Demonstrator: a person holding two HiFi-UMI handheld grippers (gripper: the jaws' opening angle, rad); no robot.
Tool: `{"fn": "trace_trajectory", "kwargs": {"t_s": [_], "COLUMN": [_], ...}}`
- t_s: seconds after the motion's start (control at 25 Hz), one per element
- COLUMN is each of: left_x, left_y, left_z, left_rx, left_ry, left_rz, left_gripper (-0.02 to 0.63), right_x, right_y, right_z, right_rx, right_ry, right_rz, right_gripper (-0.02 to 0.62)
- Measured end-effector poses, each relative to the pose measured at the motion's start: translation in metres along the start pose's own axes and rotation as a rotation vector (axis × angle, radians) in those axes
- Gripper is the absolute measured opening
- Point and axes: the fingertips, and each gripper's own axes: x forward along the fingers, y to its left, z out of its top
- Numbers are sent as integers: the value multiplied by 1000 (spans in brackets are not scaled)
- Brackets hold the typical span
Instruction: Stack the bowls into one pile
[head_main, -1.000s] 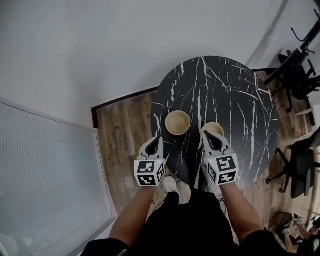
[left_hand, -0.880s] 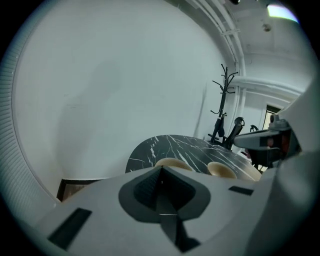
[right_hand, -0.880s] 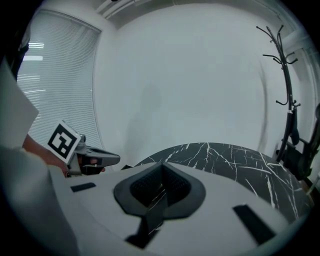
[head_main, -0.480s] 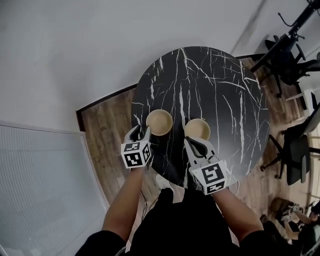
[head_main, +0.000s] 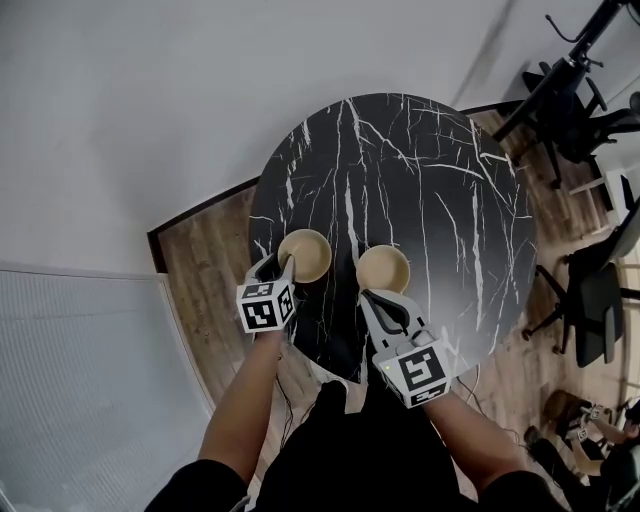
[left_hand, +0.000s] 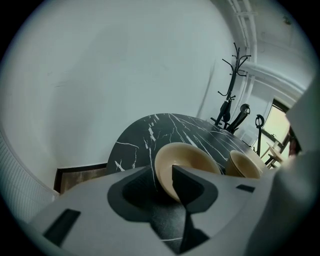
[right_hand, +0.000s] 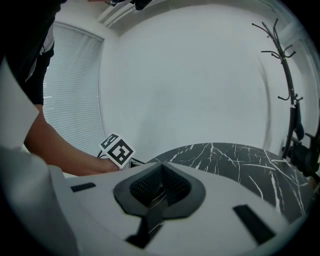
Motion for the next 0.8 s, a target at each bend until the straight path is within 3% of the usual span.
{"fn": "trace_trajectory", "kwargs": {"t_s": [0.24, 0.44, 0.8], "left_x": [8, 6, -5], "left_y": [1, 4, -6], "left_z": [-1, -2, 9], "left_rx": [17, 34, 60], "left_ry": [0, -5, -51], "left_rz": [37, 98, 62], "left_gripper": [117, 48, 33], "right_x": [-5, -8, -10], "right_y": [-11, -6, -20], "right_z": [-9, -18, -19], "right_rx": [5, 6, 19], "right_ry": [-4, 25, 6], "right_rz": [-9, 12, -55], "right_gripper": [9, 9, 9]}}
